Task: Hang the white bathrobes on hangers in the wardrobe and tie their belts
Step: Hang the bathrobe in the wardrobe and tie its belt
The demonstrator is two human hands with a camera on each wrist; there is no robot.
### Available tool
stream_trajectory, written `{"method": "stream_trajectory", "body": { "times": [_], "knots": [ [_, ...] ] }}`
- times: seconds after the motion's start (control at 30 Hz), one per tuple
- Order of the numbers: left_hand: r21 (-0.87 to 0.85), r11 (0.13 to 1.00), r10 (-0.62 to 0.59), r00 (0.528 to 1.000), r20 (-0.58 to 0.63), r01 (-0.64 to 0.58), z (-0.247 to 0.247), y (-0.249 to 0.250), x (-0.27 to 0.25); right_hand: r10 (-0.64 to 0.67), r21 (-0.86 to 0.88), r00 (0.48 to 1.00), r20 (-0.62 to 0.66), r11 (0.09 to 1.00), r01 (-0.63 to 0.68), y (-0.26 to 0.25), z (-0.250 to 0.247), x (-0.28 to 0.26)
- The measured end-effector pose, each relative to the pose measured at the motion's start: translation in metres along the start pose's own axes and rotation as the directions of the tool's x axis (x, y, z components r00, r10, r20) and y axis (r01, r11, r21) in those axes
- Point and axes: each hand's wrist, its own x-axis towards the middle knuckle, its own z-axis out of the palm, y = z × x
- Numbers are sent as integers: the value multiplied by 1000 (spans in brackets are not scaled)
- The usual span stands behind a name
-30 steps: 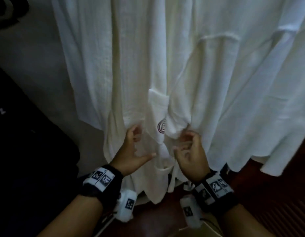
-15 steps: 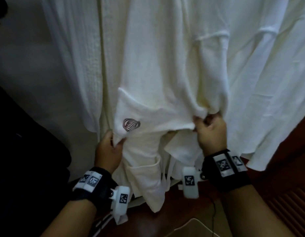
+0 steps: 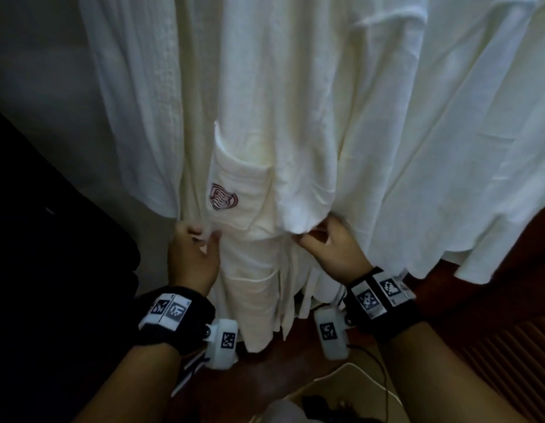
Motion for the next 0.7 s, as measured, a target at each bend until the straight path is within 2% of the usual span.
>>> {"method": "stream_trajectory", "body": {
  "times": [0.03, 0.07, 0.1, 0.17, 0.23, 0.27, 0.33, 0.37, 0.43, 0.5, 0.57, 0.7],
  "knots": [
    [51, 999, 4, 995, -100, 1, -5, 4, -4, -56, -14, 997, -59, 998, 55, -9, 0, -1],
    [117, 992, 61, 986, -157, -42, -9, 5, -9, -137, -28, 983, -125, 990, 135, -20, 0, -3],
    [160, 979, 145, 981, -128, -124, -11, 5, -15, -218, -31, 961, -169, 976, 215, -29, 0, -4],
    [61, 931, 355, 930, 92, -361, -9, 6, -29, -319, -11, 933, -169, 947, 321, -47, -1, -4],
    [-18, 922, 370, 868, 332, -386, 4, 12, -36, -347, -18, 936, -60, 938, 346, -54, 1, -1],
    [1, 940, 313, 868, 386, -340, 13, 17, -31, -326, -48, 945, 0, 944, 325, -54, 3, 2],
    [31, 982, 166, 937, 308, -184, 30, 33, -16, -272, -180, 961, 57, 944, 278, -43, 4, 15],
    [16, 989, 141, 956, 256, -150, 35, 41, -6, -234, -301, 968, 90, 920, 251, -34, 3, 25],
    [110, 971, 191, 964, 183, -213, 35, 53, 9, -85, -593, 980, 177, 786, 175, -13, 2, 48],
    [161, 958, 214, 965, 152, -238, 31, 51, 18, 109, -759, 984, 141, 650, 37, 4, 2, 66],
    [134, 966, 196, 964, 177, -221, 23, 44, 16, 204, -797, 975, 91, 602, -51, 17, 3, 75],
    [68, 971, 195, 920, 339, -230, 14, 34, -2, 288, -784, 946, 151, 617, -63, 50, 25, 78]
  ]
}}
